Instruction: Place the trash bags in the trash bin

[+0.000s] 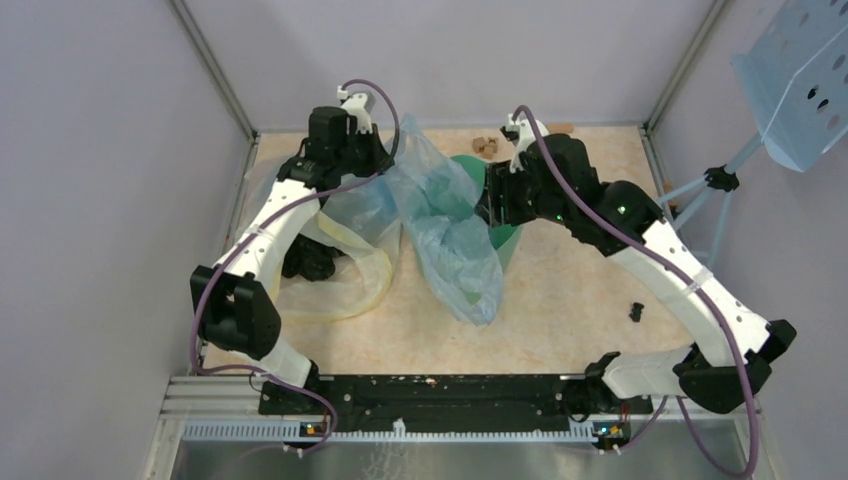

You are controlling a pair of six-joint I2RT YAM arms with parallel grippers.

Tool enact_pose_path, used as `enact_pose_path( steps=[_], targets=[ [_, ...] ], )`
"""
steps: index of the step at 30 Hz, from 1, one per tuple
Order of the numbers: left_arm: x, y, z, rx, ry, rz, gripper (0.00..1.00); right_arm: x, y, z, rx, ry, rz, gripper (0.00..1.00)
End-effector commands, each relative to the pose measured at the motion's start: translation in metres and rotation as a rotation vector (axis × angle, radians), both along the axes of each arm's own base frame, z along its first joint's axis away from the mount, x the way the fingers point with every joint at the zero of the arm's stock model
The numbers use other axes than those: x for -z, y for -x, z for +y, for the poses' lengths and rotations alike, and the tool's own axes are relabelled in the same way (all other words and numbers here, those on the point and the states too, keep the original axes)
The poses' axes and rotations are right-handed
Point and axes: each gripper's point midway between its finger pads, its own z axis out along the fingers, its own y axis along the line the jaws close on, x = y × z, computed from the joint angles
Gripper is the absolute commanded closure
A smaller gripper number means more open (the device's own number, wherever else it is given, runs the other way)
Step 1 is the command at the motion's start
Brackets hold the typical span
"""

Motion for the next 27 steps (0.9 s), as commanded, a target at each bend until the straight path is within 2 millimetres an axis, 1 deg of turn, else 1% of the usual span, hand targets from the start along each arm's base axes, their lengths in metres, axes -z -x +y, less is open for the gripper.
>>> enact_pose_path(
  steps=[1,2,4,5,7,8,13,16,17,20,27],
  targets=[
    [-0.005,-0.005,-0.003,0.011,0.027,-0.03,0.98,-0.022,-0.013,0.024,-0.062,-0.113,-0.033,0.48],
    [-0.004,-0.006,-0.004,0.012,0.028,-0.028,0.98,-0.02,-0.015,0.026,-0.074,-0.121,-0.021,0.51],
    [0.0,-0.007,-0.004,0.015,0.027,-0.022,0.98,-0.015,-0.019,0.028,-0.085,-0.133,0.003,0.61],
    [0.003,-0.007,-0.005,0.016,0.026,-0.018,0.99,-0.012,-0.021,0.028,-0.087,-0.136,0.015,0.69],
    [0.007,-0.008,-0.006,0.023,0.028,-0.01,0.99,-0.008,-0.026,0.023,-0.073,-0.139,0.032,0.92],
    [0.01,-0.008,-0.008,0.029,0.031,-0.003,0.99,-0.007,-0.029,0.017,-0.056,-0.142,0.035,1.0],
    [0.025,-0.007,-0.017,0.072,0.06,0.038,1.0,-0.016,-0.046,-0.024,0.036,-0.175,0.026,1.0],
    [0.032,-0.005,-0.024,0.097,0.09,0.068,1.0,-0.011,-0.055,-0.048,0.09,-0.152,0.036,1.0],
    [0.034,-0.005,-0.026,0.104,0.097,0.074,1.0,-0.009,-0.06,-0.058,0.117,-0.147,0.039,1.0],
    [0.039,-0.004,-0.03,0.118,0.116,0.091,1.0,0.005,-0.067,-0.075,0.156,-0.133,0.067,1.0],
    [0.055,0.009,-0.037,0.159,0.155,0.144,1.0,0.04,-0.081,-0.101,0.253,-0.074,0.121,1.0]
  ],
)
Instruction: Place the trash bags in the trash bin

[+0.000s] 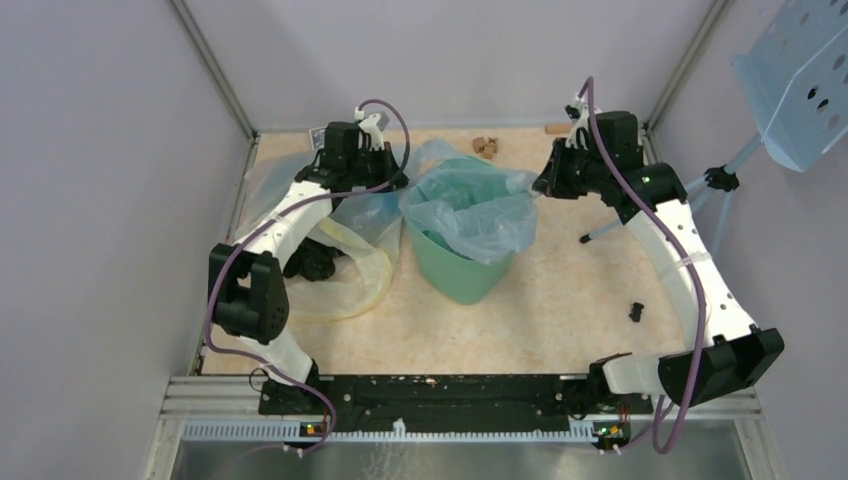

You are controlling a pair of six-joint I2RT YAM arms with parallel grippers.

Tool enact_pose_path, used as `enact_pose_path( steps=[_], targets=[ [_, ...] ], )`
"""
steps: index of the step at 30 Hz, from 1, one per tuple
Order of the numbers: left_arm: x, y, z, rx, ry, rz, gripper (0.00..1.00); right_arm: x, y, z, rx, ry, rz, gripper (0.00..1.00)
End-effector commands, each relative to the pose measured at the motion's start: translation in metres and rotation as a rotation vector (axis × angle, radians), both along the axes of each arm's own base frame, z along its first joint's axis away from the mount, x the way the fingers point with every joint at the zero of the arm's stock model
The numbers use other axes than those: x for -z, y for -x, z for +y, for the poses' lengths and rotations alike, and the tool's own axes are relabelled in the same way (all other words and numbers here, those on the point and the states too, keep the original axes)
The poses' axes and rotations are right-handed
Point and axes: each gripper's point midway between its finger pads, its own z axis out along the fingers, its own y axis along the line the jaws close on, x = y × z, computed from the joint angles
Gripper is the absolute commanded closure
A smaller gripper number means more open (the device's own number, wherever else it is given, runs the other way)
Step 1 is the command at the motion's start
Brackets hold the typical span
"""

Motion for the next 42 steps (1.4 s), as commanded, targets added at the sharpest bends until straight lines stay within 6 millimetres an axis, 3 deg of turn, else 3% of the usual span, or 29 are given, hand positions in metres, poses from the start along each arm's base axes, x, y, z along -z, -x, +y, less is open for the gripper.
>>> enact_pose_path(
  steps=[1,9,21,29,33,38,42],
  targets=[
    [0.001,0.004,-0.01,0.046,0.059,0.009,1.0,0.01,-0.007,-0.016,0.044,0.032,-0.001,1.0],
    [0.022,0.015,-0.02,0.098,0.077,0.077,1.0,0.035,-0.013,-0.025,0.079,0.037,0.064,1.0],
    [0.038,0.038,-0.028,0.139,0.127,0.134,1.0,0.085,0.004,-0.004,0.02,-0.081,0.155,1.0],
    [0.017,0.065,-0.021,0.074,0.188,0.08,1.0,0.078,-0.012,0.012,0.009,-0.176,0.117,1.0],
    [0.004,0.067,-0.007,-0.006,0.175,0.039,0.98,0.058,-0.036,0.029,-0.017,-0.235,0.051,0.98],
    [-0.007,0.07,0.016,-0.145,0.167,0.018,0.95,0.052,-0.07,0.045,-0.038,-0.205,0.044,0.97],
    [-0.007,0.09,0.025,-0.192,0.217,-0.005,0.91,0.049,-0.074,0.045,-0.047,-0.166,0.029,0.73]
  ],
)
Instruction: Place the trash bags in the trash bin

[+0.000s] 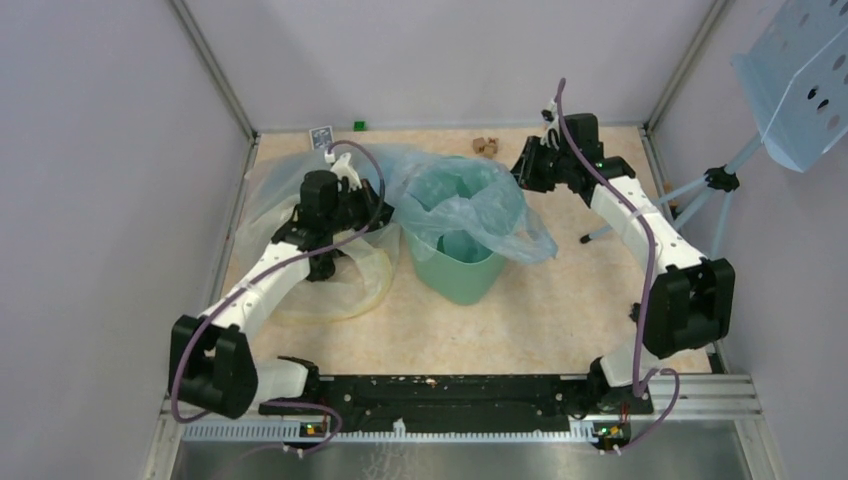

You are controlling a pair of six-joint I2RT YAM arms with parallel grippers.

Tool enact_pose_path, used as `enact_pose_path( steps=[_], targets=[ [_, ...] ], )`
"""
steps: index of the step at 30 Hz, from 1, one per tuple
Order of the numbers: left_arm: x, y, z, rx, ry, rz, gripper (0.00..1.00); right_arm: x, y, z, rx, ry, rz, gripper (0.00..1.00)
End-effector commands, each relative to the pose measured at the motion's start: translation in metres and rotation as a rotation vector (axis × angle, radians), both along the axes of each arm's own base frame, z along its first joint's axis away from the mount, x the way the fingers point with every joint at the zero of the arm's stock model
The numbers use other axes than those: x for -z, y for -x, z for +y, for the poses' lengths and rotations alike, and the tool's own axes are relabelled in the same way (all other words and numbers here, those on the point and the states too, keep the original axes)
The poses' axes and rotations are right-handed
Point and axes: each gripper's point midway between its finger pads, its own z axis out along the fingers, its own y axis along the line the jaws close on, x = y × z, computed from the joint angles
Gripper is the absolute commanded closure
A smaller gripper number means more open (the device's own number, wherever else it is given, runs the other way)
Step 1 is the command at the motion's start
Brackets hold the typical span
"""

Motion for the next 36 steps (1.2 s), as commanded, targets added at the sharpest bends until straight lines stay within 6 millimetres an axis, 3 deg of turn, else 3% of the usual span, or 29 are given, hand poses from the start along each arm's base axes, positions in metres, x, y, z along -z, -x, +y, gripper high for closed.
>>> enact_pose_path(
  steps=[1,3,6,10,15,20,26,32,36],
  targets=[
    [-0.007,0.016,0.015,-0.097,0.048,-0.043,0.89,-0.033,-0.006,0.002,-0.012,0.027,-0.106,0.68],
    [-0.011,0.02,0.016,-0.099,0.065,-0.074,0.87,-0.043,0.0,-0.008,0.015,0.058,-0.136,0.64],
    [-0.012,0.024,0.018,-0.095,0.06,-0.077,0.82,-0.059,0.013,-0.021,0.038,0.1,-0.167,0.47],
    [-0.02,0.026,0.02,-0.091,0.043,-0.087,0.68,-0.078,0.036,-0.044,0.087,0.171,-0.199,0.29],
    [-0.038,0.024,0.031,-0.13,-0.008,-0.143,0.52,-0.095,0.073,-0.062,0.118,0.198,-0.216,0.2],
    [-0.069,0.018,0.046,-0.178,-0.083,-0.23,0.32,-0.086,0.114,-0.071,0.138,0.17,-0.165,0.19],
    [-0.096,0.001,0.044,-0.116,-0.124,-0.263,0.44,-0.073,0.164,-0.053,0.048,0.023,-0.11,0.2],
    [-0.113,-0.015,0.028,0.016,-0.132,-0.359,0.3,-0.043,0.184,-0.029,-0.031,-0.113,0.004,0.25],
    [-0.108,-0.022,0.013,0.146,-0.156,-0.433,0.24,-0.028,0.193,-0.025,-0.04,-0.148,0.055,0.25]
  ],
)
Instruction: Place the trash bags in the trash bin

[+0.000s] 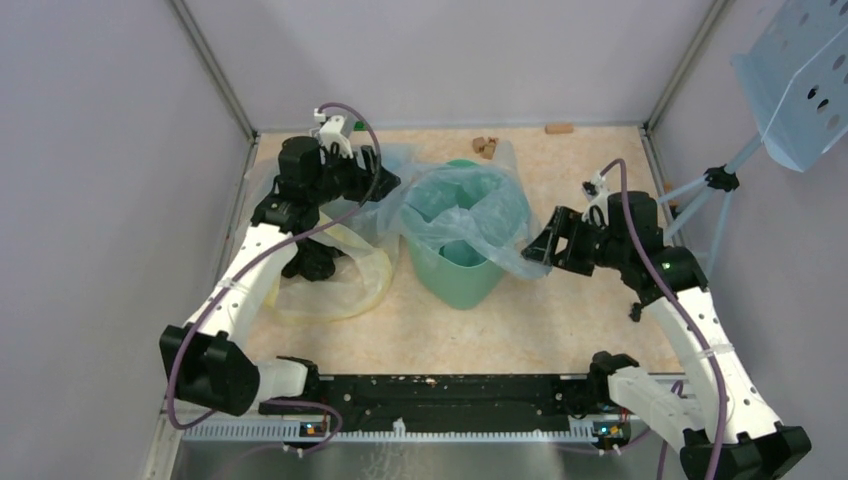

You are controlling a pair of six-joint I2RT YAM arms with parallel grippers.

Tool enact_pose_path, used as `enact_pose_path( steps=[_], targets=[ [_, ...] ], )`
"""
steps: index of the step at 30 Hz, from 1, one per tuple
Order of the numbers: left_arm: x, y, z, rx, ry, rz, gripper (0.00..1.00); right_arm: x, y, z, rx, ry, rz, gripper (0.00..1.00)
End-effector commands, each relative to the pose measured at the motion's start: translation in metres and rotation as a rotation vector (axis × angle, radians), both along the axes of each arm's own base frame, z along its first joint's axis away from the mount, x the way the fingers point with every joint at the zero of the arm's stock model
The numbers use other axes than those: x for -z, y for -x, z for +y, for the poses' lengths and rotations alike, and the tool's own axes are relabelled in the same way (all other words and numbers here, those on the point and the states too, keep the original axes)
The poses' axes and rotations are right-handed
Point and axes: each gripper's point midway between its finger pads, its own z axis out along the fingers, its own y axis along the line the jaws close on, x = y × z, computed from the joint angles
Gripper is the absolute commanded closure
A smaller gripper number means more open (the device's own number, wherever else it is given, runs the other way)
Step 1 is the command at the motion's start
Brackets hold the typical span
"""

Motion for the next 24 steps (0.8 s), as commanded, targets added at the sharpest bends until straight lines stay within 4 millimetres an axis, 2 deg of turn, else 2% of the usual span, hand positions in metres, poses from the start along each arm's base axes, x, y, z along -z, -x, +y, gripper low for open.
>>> enact_pose_path(
  steps=[1,5,9,11,13,14,16,18,19,21,23,24],
  targets=[
    [-0.015,-0.009,-0.017,0.155,-0.041,-0.135,0.22,0.001,0.012,0.014,-0.039,-0.098,0.027,0.25],
    [-0.003,-0.021,-0.023,0.173,-0.029,-0.127,0.19,0.017,0.018,0.015,-0.032,-0.107,0.069,0.25],
    [0.008,-0.034,-0.03,0.181,-0.003,-0.088,0.24,0.021,0.019,0.017,-0.022,-0.143,0.065,0.3],
    [0.017,-0.044,-0.03,0.153,0.0,-0.037,0.39,0.019,0.019,0.017,-0.018,-0.153,0.051,0.38],
    [0.026,-0.053,-0.029,0.128,-0.004,0.014,0.53,0.018,0.02,0.018,-0.019,-0.163,0.04,0.51],
    [0.03,-0.056,-0.028,0.121,-0.003,0.034,0.6,0.017,0.021,0.019,-0.024,-0.169,0.038,0.57],
    [0.037,-0.06,-0.027,0.109,0.0,0.066,0.73,0.02,0.025,0.022,-0.041,-0.19,0.056,0.62],
    [0.046,-0.062,-0.026,0.104,0.005,0.091,0.87,0.024,0.029,0.027,-0.065,-0.219,0.084,0.74],
    [0.05,-0.062,-0.026,0.102,0.007,0.103,0.92,0.028,0.031,0.029,-0.07,-0.228,0.097,0.82],
    [0.058,-0.063,-0.026,0.103,0.007,0.122,0.98,0.037,0.032,0.03,-0.069,-0.236,0.122,0.9],
    [0.065,-0.064,-0.027,0.115,0.009,0.14,1.0,0.047,0.032,0.029,-0.057,-0.232,0.133,1.0],
    [0.069,-0.064,-0.029,0.125,0.01,0.152,1.0,0.052,0.032,0.028,-0.05,-0.227,0.141,1.0]
  ],
)
